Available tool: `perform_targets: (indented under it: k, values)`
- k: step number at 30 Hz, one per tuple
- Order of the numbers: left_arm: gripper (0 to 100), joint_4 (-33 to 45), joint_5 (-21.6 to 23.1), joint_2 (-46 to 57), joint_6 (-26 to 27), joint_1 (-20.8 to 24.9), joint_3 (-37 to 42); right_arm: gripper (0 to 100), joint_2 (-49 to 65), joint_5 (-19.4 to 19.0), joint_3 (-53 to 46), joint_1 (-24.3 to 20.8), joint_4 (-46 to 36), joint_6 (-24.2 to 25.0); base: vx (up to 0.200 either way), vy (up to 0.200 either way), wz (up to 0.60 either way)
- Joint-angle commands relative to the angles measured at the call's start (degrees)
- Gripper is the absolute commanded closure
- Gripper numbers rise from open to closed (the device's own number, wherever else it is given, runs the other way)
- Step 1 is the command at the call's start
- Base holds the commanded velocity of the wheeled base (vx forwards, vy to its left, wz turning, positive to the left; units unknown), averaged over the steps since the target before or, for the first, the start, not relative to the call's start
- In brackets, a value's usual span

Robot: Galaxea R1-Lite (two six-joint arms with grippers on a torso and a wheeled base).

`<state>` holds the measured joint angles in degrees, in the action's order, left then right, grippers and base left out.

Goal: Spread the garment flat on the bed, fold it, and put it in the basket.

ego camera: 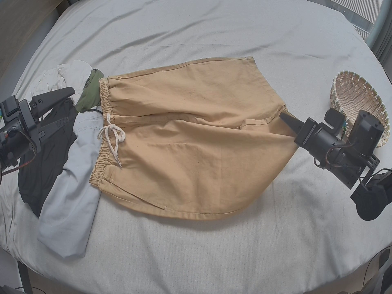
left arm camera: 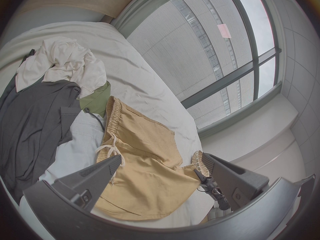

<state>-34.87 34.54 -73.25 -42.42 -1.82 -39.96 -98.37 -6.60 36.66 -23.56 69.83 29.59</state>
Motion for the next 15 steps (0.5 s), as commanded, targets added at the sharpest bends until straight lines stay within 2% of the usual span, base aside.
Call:
perform_targets:
  k: [1,5,7,10,11,15]
  values:
    - [0,-0.4,0.0,-0.1,0.0,0.1,0.5,100,0.5,-0.8,2.3,-0.6,0.2,0.0,0.0,0.0,0.0]
    - [0,-0.6,-0.1,-0.1,0.0,0.1,0.4,100,-4.3,-0.7,6.9,-0.6,0.3,0.0,0.0,0.0,0.0]
    - [0,-1.9,-0.1,-0.2,0.0,0.1,0.5,100,-9.5,-0.6,13.5,-0.6,0.8,0.0,0.0,0.0,0.0]
    - [0,-2.1,-0.1,-0.2,0.0,0.1,0.6,100,-10.4,-0.6,14.8,-0.6,0.8,0.0,0.0,0.0,0.0]
    - [0,-3.3,-0.1,-0.7,0.0,0.1,0.7,100,-14.5,-0.5,19.7,-0.6,0.5,0.0,0.0,0.0,0.0]
    - [0,-4.9,-0.2,-1.1,-0.1,0.1,0.8,100,-20.5,-0.6,26.4,-0.6,0.2,-0.1,0.0,0.0,0.0]
